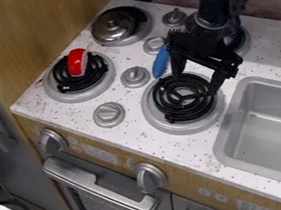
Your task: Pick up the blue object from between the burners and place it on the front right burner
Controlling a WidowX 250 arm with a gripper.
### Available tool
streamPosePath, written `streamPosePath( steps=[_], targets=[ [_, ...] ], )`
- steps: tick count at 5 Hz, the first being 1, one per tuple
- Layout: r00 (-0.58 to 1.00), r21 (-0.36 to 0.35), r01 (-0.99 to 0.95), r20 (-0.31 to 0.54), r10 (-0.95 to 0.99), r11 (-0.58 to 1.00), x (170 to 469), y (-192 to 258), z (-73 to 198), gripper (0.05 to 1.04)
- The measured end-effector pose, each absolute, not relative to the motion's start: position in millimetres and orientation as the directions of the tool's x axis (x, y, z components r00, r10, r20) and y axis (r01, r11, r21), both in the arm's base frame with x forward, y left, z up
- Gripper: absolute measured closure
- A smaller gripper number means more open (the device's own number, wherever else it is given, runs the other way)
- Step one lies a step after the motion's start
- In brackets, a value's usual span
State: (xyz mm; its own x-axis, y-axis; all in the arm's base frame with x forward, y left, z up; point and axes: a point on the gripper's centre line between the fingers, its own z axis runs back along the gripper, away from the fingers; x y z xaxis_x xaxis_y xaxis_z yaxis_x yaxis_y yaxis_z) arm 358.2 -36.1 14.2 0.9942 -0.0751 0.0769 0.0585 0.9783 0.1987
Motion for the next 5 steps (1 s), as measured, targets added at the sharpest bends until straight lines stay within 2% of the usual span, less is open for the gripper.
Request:
streamPosePath(
  steps=[1,2,5],
  targets=[
    [0.997,0.202,0.064,0.039,-0.073,0.977,353.7,-34.9,1.0,0.085],
    [0.998,0.200,0.051,0.036,-0.059,0.979,370.4,-25.4,-8.2,0.085],
    [0.991,0.169,-0.116,0.079,0.104,0.979,430.5,50.0,-22.1,0.085]
  ],
)
